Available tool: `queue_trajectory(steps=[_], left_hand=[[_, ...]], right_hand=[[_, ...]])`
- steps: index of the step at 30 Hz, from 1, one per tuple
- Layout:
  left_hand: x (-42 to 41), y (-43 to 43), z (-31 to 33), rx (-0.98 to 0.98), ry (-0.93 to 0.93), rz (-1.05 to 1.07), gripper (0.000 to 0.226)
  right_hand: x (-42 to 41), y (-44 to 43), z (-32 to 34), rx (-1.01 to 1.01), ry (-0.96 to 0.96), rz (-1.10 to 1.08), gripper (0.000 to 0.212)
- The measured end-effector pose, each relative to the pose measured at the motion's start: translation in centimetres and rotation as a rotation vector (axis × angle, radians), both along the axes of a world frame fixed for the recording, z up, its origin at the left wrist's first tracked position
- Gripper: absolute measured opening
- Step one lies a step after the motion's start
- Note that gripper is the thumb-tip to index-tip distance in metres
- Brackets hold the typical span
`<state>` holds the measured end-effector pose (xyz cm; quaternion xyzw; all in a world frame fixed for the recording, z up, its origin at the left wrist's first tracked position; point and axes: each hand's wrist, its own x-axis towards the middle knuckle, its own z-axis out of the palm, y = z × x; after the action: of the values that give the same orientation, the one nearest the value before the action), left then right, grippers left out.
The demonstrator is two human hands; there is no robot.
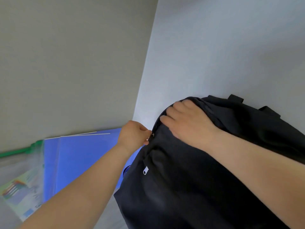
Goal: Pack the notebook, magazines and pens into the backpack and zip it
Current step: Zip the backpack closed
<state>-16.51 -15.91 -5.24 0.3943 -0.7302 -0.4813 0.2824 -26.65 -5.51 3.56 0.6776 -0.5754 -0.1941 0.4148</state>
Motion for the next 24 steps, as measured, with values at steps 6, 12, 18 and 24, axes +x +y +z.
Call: queue_trajectory(steps=[6, 12, 18, 24], left_hand=[[0.9, -0.6, 0.4, 0.259, 0.175, -0.102, 0.022], [1.2, -0.3, -1.4, 0.058, 0.187, -0.079, 0.018], [-1.2, 0.7, -3.8, -0.325, -0.021, -0.043, 0.021], [-0.7, 0.8, -6.2, -0.291, 0.049, 0.018, 0.012]], right_hand=[[0.7, -2.8, -5.1, 0.148, -0.665, -0.198, 0.031], [0.2, -2.9, -6.3, 0.008, -0.888, -0.203, 0.025], [0.9, -2.6, -6.6, -0.072, -0.916, -0.178, 0.028], [0.3, -2.1, -1.7, -0.483, -0.954, -0.115, 0.027]])
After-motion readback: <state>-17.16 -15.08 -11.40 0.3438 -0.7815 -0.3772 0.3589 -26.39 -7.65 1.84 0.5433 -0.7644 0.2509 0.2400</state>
